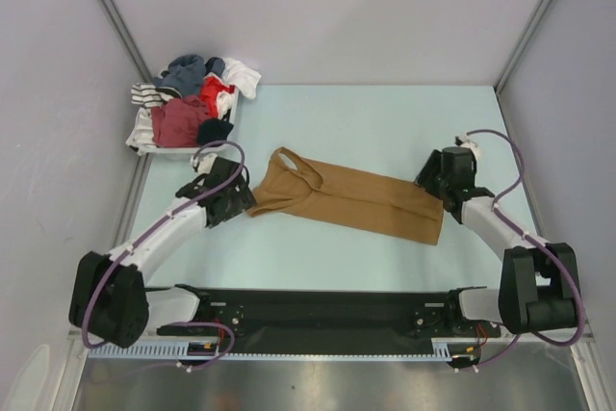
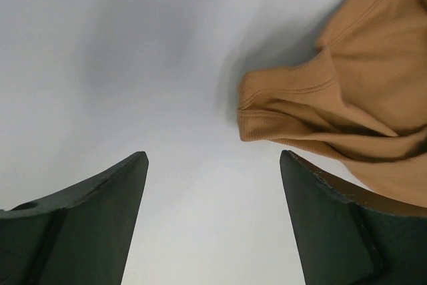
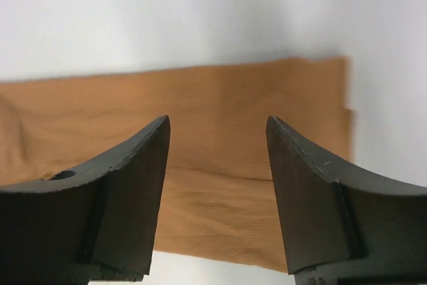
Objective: Fold and stack the tank tops
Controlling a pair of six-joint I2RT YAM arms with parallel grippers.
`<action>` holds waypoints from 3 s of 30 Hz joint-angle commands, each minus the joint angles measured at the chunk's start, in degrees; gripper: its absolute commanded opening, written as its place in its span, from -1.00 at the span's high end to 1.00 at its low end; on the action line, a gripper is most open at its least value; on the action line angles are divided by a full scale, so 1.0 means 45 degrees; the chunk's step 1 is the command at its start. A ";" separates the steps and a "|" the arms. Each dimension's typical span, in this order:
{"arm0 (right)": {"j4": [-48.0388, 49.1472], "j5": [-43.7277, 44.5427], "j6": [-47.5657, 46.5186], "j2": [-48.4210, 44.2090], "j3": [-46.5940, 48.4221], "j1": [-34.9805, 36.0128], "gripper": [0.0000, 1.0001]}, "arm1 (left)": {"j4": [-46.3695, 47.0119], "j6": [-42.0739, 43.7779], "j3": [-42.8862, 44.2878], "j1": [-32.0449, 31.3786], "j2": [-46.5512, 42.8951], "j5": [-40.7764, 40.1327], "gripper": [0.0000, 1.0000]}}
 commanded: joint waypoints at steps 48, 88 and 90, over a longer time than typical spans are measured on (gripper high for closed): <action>0.0372 0.0173 -1.3791 1.2556 1.2270 1.2986 0.35 | -0.0140 0.1316 0.0406 0.8805 -0.3273 0.7983 -0.72; 0.0628 -1.3403 -0.4143 1.4643 1.6116 0.7616 0.78 | 0.0855 0.1667 -0.0433 0.8806 -0.3644 0.8276 -0.68; 0.0240 -1.3092 -0.4045 1.4879 1.6623 0.7596 0.68 | 0.0836 0.1648 -0.0453 0.8786 -0.3624 0.8237 -0.69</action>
